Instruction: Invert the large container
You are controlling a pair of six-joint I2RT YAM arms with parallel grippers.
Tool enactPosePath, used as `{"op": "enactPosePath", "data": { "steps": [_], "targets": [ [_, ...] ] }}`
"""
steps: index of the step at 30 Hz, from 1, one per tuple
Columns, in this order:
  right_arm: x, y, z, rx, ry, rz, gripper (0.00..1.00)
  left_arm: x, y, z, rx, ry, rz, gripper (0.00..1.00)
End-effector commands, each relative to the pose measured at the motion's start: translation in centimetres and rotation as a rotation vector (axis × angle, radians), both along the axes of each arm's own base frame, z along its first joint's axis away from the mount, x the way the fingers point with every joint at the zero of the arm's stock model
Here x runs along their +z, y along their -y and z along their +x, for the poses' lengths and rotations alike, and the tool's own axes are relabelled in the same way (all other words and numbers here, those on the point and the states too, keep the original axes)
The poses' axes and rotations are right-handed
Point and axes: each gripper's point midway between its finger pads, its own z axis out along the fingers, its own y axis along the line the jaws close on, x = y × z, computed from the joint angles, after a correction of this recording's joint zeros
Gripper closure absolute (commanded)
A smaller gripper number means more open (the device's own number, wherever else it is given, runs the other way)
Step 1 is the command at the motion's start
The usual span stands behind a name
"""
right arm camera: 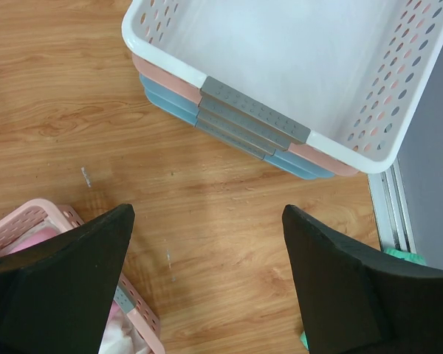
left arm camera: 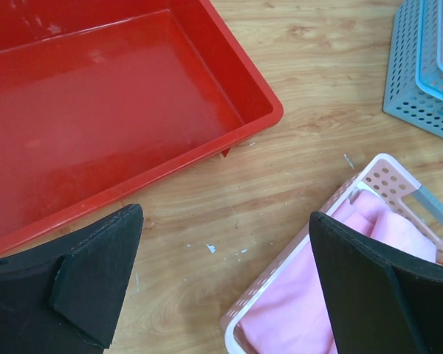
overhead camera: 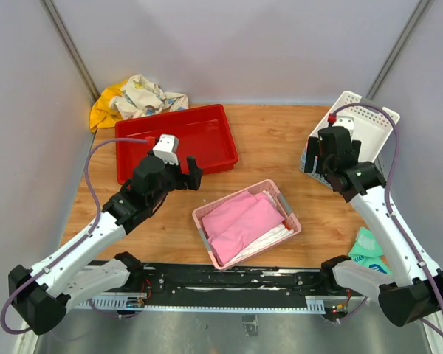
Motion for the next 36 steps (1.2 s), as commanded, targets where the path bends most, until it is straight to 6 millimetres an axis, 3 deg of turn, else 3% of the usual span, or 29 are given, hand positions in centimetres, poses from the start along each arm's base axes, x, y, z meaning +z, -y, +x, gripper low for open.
{"op": "enactPosePath", "data": {
  "steps": [1, 9, 15, 19, 24, 29, 36],
  "targets": [
    [-0.1, -0.3, -0.2, -0.016, 0.015, 0.006, 0.16, 1.2, -0.6, 0.5, 0.03, 0.036, 0.033, 0.01],
    [0.3, -0.3, -0.5, -0.02, 0.062, 0.035, 0.16, -0.3, -2.9, 1.8, 0.122, 0.001, 0.232, 0.01],
    [0.8, -2.0, -0.3, 0.076, 0.124, 0.104, 0.16, -0.4, -4.2, 5.2, 0.204, -0.062, 0.396, 0.01],
    [1.5, -2.6, -0.3, 0.126, 0.144, 0.115, 0.16, -2.6, -4.1, 8.0, 0.139, -0.175, 0.413, 0.01],
    [1.8, -2.4, -0.6, 0.143, 0.157, 0.098, 0.15, -6.5, -1.0, 8.0, -0.136, -0.302, 0.527, 0.01],
    [1.2, -2.5, -0.7, 0.156, 0.155, 0.096, 0.15, -9.6, -1.4, 8.0, -0.188, -0.385, 0.631, 0.01],
    [-0.1, -3.0, -0.7, 0.179, 0.127, 0.102, 0.15, -11.9, -1.4, 10.3, -0.192, -0.407, 0.626, 0.01]
  ]
}}
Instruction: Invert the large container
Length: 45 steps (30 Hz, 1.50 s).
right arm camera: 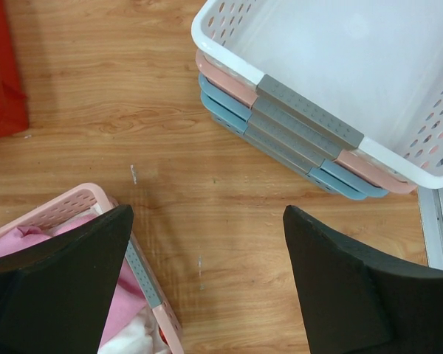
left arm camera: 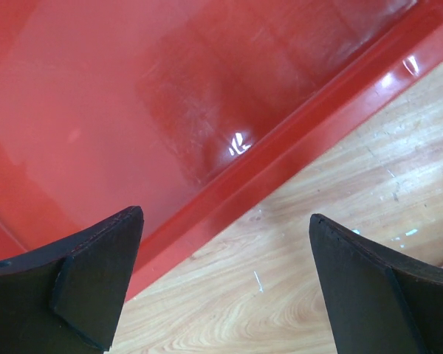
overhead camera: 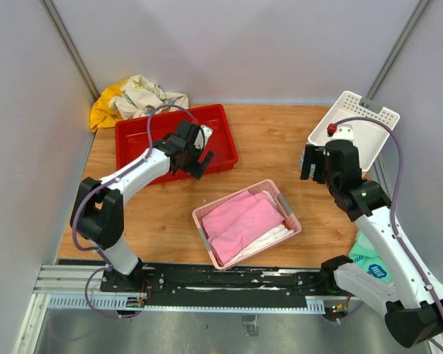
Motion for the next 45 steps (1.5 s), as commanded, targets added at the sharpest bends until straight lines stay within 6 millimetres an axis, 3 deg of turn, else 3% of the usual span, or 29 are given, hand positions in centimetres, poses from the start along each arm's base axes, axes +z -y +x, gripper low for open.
{"op": "enactPosePath", "data": {
  "steps": [1, 5, 9, 13, 16, 19, 29, 33, 38, 45],
  "targets": [
    [-0.2, -0.7, 0.1, 0.036, 0.007, -0.005, 0.15, -0.5, 0.8, 1.7, -0.037, -0.018, -0.023, 0.01],
    [-0.5, -0.1, -0.1, 0.018, 0.005, -0.021, 0.16, -2.8, 1.6, 0.8, -0.048, -0.122, -0.042, 0.18],
    [-0.8, 0.4, -0.3, 0.001, 0.006, -0.04, 0.17, -3.7, 2.1, -0.2, -0.034, -0.16, -0.093, 0.51],
    [-0.9, 0.6, -0.1, -0.007, 0.001, -0.057, 0.17, -3.2, 3.0, -0.8, -0.027, -0.17, -0.151, 0.82],
    [-0.9, 0.5, 0.2, -0.009, -0.001, -0.058, 0.17, -1.1, 4.5, -1.0, -0.038, -0.157, -0.2, 0.99],
    [-0.9, 0.3, 0.3, -0.005, -0.001, -0.047, 0.17, 2.3, 5.8, -0.8, -0.043, -0.13, -0.257, 1.0],
    [-1.5, 0.0, 0.3, -0.004, -0.012, -0.025, 0.18, 14.2, 5.9, 1.5, 0.035, 0.029, -0.364, 1.0],
    [-1.6, -0.2, 0.3, -0.002, -0.015, -0.019, 0.18, 19.0, 7.2, 1.8, 0.015, 0.013, -0.594, 1.0],
    [-1.8, -0.4, 0.1, 0.004, -0.022, -0.002, 0.18, 23.1, 8.8, 2.1, -0.03, -0.083, -0.881, 1.0],
    [-1.9, -0.3, -0.3, 0.0, -0.015, 0.003, 0.18, 29.0, 8.4, 2.2, -0.104, -0.136, -1.356, 1.0]
  ]
}}
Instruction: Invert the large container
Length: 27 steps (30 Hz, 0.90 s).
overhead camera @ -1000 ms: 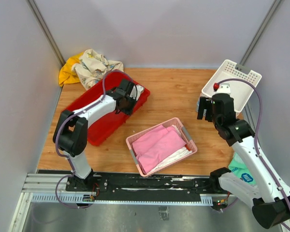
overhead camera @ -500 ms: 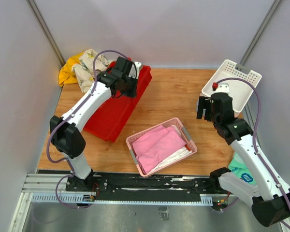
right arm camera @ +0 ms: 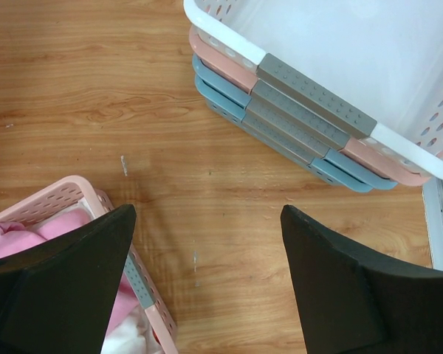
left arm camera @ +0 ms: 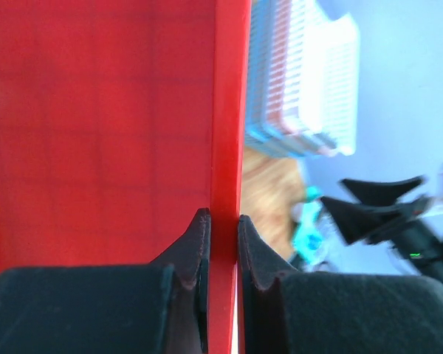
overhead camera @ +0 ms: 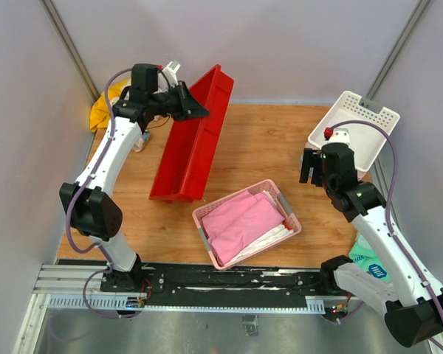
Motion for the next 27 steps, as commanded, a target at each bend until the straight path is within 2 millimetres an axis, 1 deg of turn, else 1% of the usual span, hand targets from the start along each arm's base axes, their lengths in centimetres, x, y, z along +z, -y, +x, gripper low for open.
{"op": "enactPosePath", "data": {
  "steps": [1, 3, 5, 6, 7, 9, 11, 12, 14, 17, 19, 23, 26, 27],
  "targets": [
    [0.2, -0.3, -0.3, 0.005, 0.022, 0.021, 0.18, 8.5, 0.9, -2.0, -0.126, 0.072, -0.451, 1.0],
    [0.1, -0.3, -0.4, 0.004, 0.021, 0.024, 0.19, 9.9, 0.6, -2.6, -0.153, 0.078, -0.603, 1.0],
    [0.1, -0.4, -0.4, 0.005, 0.017, 0.027, 0.19, 10.8, 0.0, -3.0, -0.165, 0.077, -0.73, 1.0],
    [0.0, -0.4, -0.4, 0.005, 0.015, 0.027, 0.19, 10.9, -0.4, -3.0, -0.171, 0.086, -0.775, 1.0],
    [0.0, -0.4, -0.5, 0.005, 0.014, 0.03, 0.19, 10.7, -0.8, -2.7, -0.155, 0.058, -0.811, 1.0],
    [-0.1, -0.5, -0.5, 0.005, 0.013, 0.033, 0.19, 11.0, -1.6, -2.5, -0.147, 0.07, -0.866, 1.0],
    [-0.2, -0.5, -0.6, 0.006, 0.012, 0.033, 0.19, 10.6, -2.5, -2.1, -0.131, 0.046, -0.906, 1.0],
    [-0.3, -0.4, -0.6, 0.005, 0.009, 0.033, 0.19, 10.0, -3.0, -2.0, -0.122, 0.034, -0.913, 1.0],
    [-0.3, -0.3, -0.7, 0.001, 0.01, 0.032, 0.19, 8.0, -4.3, -1.6, -0.087, -0.006, -0.928, 1.0],
    [-0.5, -0.3, -0.7, 0.0, 0.006, 0.031, 0.19, 4.6, -7.0, -1.4, -0.02, -0.053, -0.962, 1.0],
    [-0.7, -0.3, -0.7, 0.0, 0.0, 0.027, 0.19, 1.9, -8.6, -1.5, 0.019, -0.092, -0.968, 1.0],
    [-0.8, -0.4, -0.5, 0.004, -0.008, 0.025, 0.19, -2.6, -11.4, -2.3, 0.078, -0.144, -0.978, 1.0],
    [-0.9, -0.5, -0.4, 0.003, -0.011, 0.025, 0.19, -5.5, -13.3, -3.2, 0.125, -0.169, -0.976, 0.99],
    [-1.0, -0.5, -0.5, 0.004, -0.014, 0.026, 0.19, -6.1, -14.0, -3.3, 0.143, -0.172, -0.972, 0.98]
  ]
}}
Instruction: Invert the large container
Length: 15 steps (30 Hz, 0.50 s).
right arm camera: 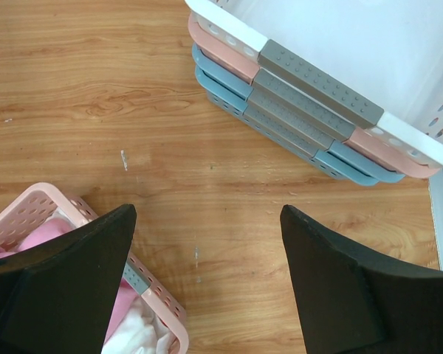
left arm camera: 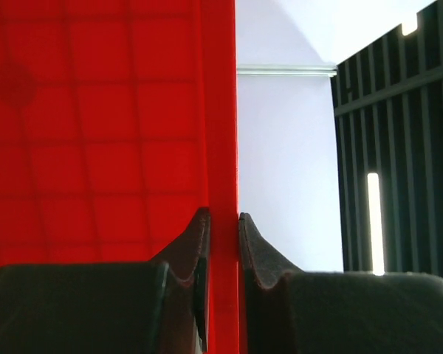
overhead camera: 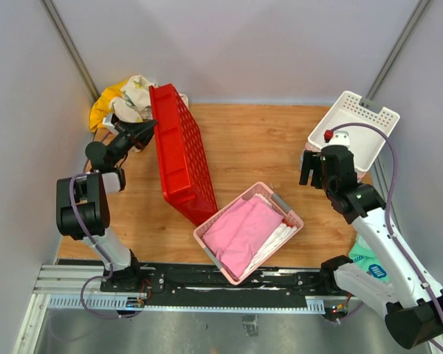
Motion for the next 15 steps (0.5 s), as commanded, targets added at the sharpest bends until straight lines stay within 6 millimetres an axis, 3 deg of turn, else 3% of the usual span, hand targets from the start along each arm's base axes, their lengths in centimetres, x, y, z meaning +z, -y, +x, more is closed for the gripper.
{"op": "enactPosePath", "data": {
  "steps": [1, 6, 11, 15],
  "targets": [
    [-0.4, -0.6, 0.1, 0.008, -0.008, 0.012, 0.19, -3.3, -0.7, -3.8, -0.069, 0.053, 0.081, 0.91],
    [-0.7, -0.8, 0.3, 0.011, -0.021, 0.017, 0.19, -6.6, -3.1, -5.0, -0.011, -0.021, 0.117, 0.53],
    [-1.1, -1.2, 0.5, 0.021, -0.04, 0.022, 0.19, -9.8, -5.7, -5.4, 0.077, -0.127, 0.175, 0.37],
    [-1.3, -1.4, 0.6, 0.027, -0.048, 0.025, 0.19, -13.6, -7.8, -4.9, 0.156, -0.278, 0.348, 0.22]
  ]
}}
